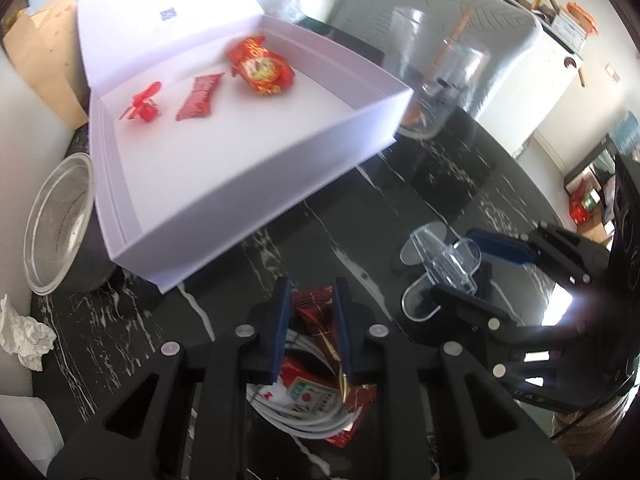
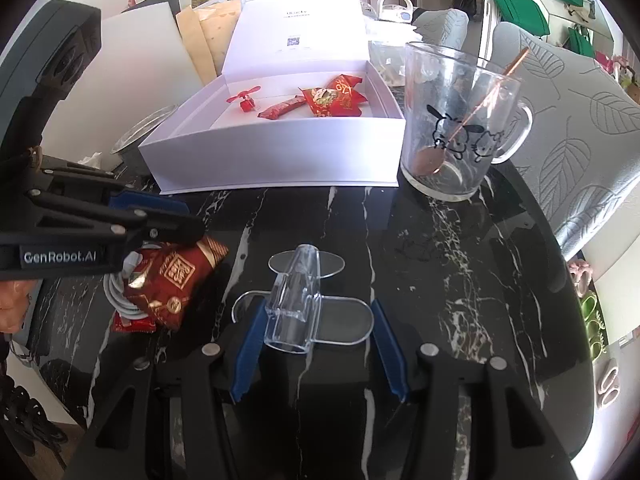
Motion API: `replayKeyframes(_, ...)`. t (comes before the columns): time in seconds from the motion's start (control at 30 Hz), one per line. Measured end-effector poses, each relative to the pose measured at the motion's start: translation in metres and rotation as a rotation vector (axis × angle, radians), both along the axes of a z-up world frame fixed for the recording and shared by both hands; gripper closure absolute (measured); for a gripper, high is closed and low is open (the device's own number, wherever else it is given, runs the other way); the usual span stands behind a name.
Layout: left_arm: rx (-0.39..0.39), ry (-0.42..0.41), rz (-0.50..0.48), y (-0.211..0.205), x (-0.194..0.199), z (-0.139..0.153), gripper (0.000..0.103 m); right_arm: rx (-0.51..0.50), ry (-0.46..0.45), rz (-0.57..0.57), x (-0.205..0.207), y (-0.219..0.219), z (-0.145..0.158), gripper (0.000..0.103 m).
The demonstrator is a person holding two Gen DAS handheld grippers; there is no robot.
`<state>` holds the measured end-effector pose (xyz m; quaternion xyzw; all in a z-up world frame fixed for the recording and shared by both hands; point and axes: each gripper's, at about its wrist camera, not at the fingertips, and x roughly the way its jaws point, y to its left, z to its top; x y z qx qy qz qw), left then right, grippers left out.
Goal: Organize objects
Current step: 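Lift the red chocolate packet with the left gripper and hold it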
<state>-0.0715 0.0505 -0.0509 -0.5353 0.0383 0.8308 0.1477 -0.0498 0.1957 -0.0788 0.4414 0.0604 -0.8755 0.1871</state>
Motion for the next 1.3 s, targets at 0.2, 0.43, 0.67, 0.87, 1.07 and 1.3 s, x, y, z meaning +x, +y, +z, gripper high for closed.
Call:
replayKeyframes(0.2,-0.05,-0.036,-0.013,0.01,0.007,-0.01,0.06,-0.004,-0.002,-0.029,0.013,0.01,0.0,0.049)
replayKeyframes(0.43,-0.016,-0.056,-0.045,0.022,0.017,-0.011,0.035,-0.007,-0.003,-0.062,0.027,0.025,0.001,0.049)
replayKeyframes(0.67,-0.031,-0.038,-0.059,0.034,0.029,-0.01,0.034,0.004,0.002,-0.079,0.036,0.035,0.002,0.049)
replayKeyframes(0.87,-0.032,-0.008,-0.095,0.042,0.039,-0.009,0.034,0.004,0.002,-0.096,0.039,0.039,0.003,0.049)
replayKeyframes(1.07,-0.111,0.072,-0.123,0.041,0.049,-0.011,0.062,0.001,-0.001,-0.098,0.04,0.038,0.002,0.049)
replayKeyframes(1.3,-0.039,0.034,-0.103,0.027,0.044,-0.007,0.076,-0.009,0.001,-0.096,0.039,0.036,0.002,0.049)
